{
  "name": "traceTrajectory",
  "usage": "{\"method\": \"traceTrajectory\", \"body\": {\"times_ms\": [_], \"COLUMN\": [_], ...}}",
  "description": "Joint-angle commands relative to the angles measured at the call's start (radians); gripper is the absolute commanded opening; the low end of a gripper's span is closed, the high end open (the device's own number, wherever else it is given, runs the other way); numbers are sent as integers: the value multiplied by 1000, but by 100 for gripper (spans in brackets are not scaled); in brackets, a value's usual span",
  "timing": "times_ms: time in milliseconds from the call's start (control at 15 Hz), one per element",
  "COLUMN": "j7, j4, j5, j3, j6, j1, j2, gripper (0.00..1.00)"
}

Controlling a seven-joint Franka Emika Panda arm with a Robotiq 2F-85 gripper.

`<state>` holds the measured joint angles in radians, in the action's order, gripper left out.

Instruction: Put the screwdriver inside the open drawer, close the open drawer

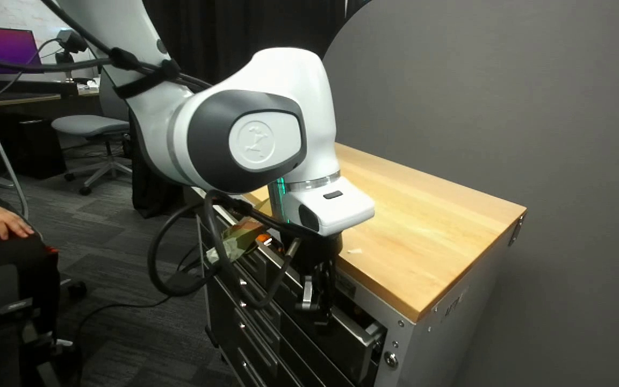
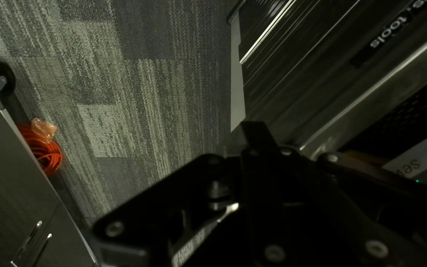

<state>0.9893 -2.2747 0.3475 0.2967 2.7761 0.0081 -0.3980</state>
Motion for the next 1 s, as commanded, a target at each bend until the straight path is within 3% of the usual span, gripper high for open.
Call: {"method": "traceTrajectory", "body": {"times_ms": [0, 200, 267, 333, 400, 600, 933], "j7": [-28, -72, -89, -103, -130, -214, -480], "j4": [26, -38, -59, -72, -85, -64, -8], "j5": [-65, -182, -219, -249, -277, -292, -391], "j3": [-12, -45, -54, -57, -70, -97, -216], "j6": [105, 155, 167, 183, 186, 63, -221], "j1": [13, -9, -12, -9, -7, 20, -4], "j2": [-11, 46, 68, 84, 113, 203, 283], "gripper": [0, 0, 23, 27, 7, 0, 0]}}
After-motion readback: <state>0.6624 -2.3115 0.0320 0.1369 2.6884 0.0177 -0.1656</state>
